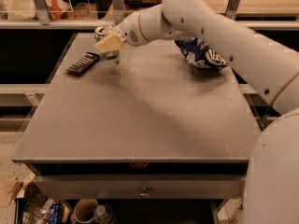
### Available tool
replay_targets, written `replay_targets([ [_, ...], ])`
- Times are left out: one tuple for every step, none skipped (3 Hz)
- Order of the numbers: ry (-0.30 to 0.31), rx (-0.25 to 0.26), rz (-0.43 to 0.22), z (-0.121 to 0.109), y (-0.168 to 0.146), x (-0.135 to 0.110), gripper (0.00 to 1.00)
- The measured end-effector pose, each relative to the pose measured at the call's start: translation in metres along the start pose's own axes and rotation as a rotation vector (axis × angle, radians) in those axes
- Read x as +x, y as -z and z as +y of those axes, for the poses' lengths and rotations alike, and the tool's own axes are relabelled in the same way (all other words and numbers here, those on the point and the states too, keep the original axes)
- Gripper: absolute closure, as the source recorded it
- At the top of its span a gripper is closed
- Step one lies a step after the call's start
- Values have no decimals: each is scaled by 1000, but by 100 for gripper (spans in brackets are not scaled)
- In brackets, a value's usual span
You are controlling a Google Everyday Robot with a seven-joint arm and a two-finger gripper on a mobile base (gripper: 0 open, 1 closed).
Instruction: Move 7up can near rxbar chocolate
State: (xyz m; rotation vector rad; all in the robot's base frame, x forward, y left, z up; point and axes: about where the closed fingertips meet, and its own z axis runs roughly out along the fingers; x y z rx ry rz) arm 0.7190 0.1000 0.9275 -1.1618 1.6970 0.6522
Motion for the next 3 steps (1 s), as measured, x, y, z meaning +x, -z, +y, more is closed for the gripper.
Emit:
replay_targets([
  [-53, -3, 18, 1, -20, 3, 100],
  [-97, -6, 19, 4, -32, 10, 100],
  [-97, -10, 20, 6, -34, 10, 82],
])
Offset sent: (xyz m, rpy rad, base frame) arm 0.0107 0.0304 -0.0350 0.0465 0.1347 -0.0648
